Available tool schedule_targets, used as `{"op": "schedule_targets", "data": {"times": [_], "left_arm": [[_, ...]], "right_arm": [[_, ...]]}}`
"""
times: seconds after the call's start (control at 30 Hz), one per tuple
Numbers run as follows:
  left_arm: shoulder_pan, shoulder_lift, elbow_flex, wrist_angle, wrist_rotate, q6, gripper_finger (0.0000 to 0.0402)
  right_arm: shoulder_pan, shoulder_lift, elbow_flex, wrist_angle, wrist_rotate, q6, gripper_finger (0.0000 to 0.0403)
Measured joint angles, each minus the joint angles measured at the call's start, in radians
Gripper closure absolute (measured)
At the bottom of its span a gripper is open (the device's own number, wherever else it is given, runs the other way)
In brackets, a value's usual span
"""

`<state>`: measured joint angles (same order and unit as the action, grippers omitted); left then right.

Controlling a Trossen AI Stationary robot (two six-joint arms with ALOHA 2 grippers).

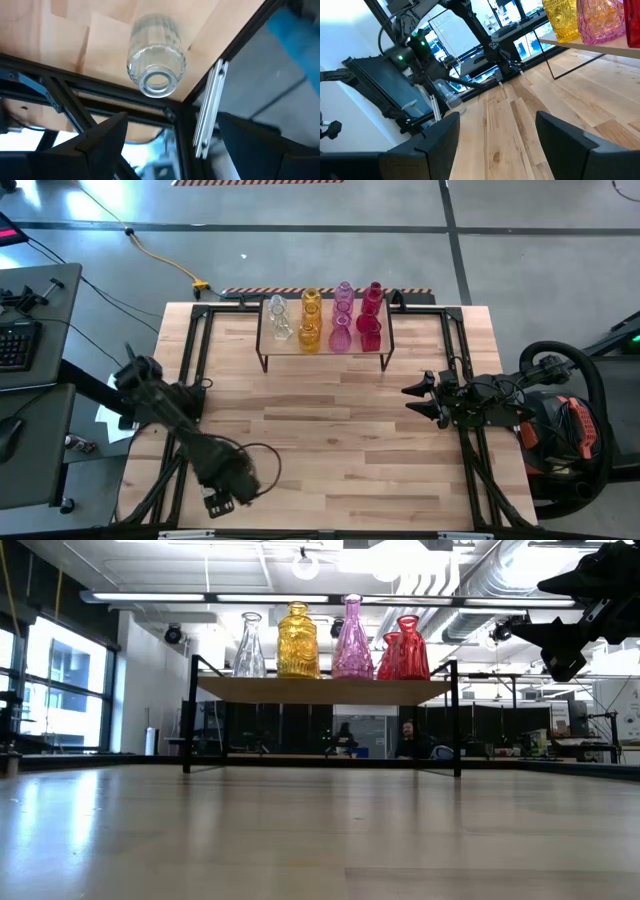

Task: Sort vases onto shelf
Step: Put the transparent vase aligned with the other transparent vases on the shelf

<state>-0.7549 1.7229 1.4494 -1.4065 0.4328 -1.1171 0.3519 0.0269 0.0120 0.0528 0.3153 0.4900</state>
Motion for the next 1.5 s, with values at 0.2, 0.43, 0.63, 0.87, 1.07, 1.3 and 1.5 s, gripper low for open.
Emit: {"op": "schedule_targets", "data": {"times": [0.2,0.43,0.63,0.87,1.07,1.3,1.5], "left_arm": [[-0.114,-0.058,0.000,0.038,-0.181,-0.212,0.0098],[-0.213,-0.054,-0.037,0.124,-0.306,-0.338,0.0098],[-0.231,-0.054,-0.083,0.180,-0.341,-0.374,0.0098],[-0.235,-0.055,-0.115,0.176,-0.349,-0.374,0.0098],[-0.249,-0.056,-0.148,0.205,-0.354,-0.392,0.0098],[-0.268,-0.068,-0.164,0.228,-0.388,-0.417,0.0098],[-0.278,-0.068,-0.164,0.228,-0.393,-0.427,0.0098]], "right_arm": [[0.000,0.000,0.000,0.000,0.000,0.000,0.0158],[0.000,0.000,0.000,0.000,0.000,0.000,0.0158],[0.000,0.000,0.000,0.000,0.000,0.000,0.0158],[0.000,0.000,0.000,0.000,0.000,0.000,0.0158],[0.000,0.000,0.000,0.000,0.000,0.000,0.0158],[0.000,0.000,0.000,0.000,0.000,0.000,0.0158],[0.000,0.000,0.000,0.000,0.000,0.000,0.0158]]}}
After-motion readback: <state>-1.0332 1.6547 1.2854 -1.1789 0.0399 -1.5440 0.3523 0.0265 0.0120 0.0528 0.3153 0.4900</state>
